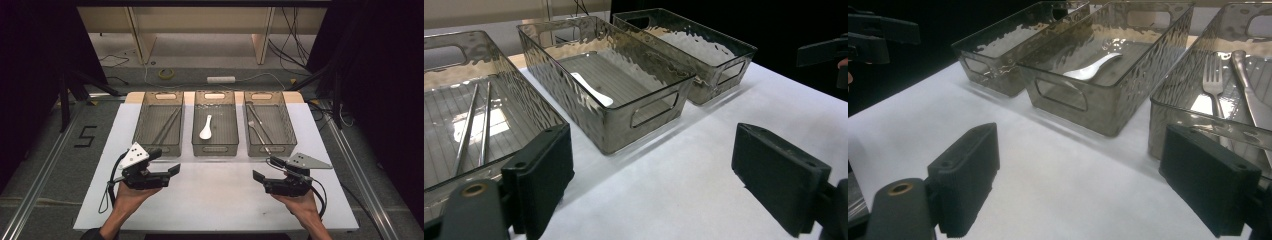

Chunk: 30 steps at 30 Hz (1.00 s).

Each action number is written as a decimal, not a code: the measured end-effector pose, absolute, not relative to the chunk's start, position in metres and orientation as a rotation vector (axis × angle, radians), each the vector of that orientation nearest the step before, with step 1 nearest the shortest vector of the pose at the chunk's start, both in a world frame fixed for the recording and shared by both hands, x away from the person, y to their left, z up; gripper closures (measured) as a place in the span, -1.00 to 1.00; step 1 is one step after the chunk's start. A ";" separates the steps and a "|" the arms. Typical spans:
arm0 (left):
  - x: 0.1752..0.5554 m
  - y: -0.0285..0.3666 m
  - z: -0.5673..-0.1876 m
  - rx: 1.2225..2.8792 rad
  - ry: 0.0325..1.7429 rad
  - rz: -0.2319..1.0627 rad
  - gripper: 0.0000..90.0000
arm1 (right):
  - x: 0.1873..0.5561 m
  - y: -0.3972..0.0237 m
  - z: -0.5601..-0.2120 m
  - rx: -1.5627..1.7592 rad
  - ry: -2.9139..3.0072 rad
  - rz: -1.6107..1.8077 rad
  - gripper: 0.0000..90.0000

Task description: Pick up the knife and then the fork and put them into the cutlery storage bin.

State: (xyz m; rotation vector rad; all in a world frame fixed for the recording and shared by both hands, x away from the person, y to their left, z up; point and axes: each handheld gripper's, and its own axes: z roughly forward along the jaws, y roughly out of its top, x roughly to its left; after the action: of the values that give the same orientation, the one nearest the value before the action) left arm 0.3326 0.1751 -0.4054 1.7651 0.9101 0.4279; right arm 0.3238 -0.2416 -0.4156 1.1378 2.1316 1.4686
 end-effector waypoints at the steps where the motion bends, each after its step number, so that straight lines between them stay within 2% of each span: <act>1: 0.332 0.175 -0.405 1.765 0.910 0.425 -0.64 | 0.323 -0.241 -0.416 1.135 2.130 1.466 -0.62; 30: 0.331 0.175 -0.405 1.770 0.895 0.418 -0.64 | 0.310 -0.246 -0.422 1.135 2.094 1.451 -0.62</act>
State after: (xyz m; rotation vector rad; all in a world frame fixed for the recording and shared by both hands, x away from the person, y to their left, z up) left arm 0.3314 0.1752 -0.4052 1.7703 0.8948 0.4183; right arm 0.3105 -0.2456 -0.4220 1.1348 2.0939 1.4505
